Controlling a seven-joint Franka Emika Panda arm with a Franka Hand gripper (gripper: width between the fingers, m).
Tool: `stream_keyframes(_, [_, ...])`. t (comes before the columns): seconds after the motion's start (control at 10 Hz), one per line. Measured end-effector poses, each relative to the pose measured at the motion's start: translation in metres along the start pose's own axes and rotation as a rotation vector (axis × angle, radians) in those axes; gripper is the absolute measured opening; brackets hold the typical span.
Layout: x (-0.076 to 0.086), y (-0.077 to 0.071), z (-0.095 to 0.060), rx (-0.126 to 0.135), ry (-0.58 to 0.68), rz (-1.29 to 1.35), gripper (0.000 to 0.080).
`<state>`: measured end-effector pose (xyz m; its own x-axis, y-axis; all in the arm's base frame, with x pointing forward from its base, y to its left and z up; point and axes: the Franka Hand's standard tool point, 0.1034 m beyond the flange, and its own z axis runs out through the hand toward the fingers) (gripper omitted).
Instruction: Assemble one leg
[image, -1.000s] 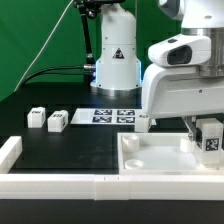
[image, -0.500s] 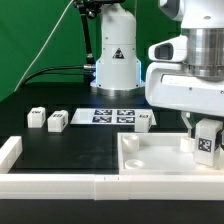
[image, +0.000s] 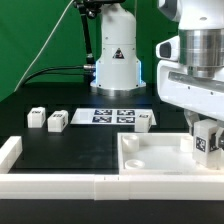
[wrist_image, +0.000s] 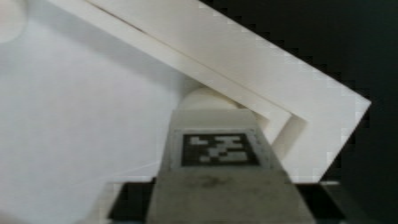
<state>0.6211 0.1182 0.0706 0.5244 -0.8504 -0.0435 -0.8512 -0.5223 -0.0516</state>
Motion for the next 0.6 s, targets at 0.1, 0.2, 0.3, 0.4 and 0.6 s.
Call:
stream_keyframes(0.1, [-0.0005, -0.0005, -0.0001, 0.002, 0.0, -0.039, 0.0465])
stream_keyframes(0.2, [-0.0022, -0.002, -0.0002, 0.005, 0.001, -0.065, 0.0584])
stream_keyframes(0.3, [-0.0019, -0.0022, -0.0002, 0.007, 0.003, -0.192, 0.0584])
stream_keyframes(0.4, [-0.0021, -0.0021, 0.0, 0.007, 0.004, -0.349, 0.0636])
stream_keyframes(0.6, [-0.0024, -0.0031, -0.0001, 0.01, 0.008, -0.549, 0.0646])
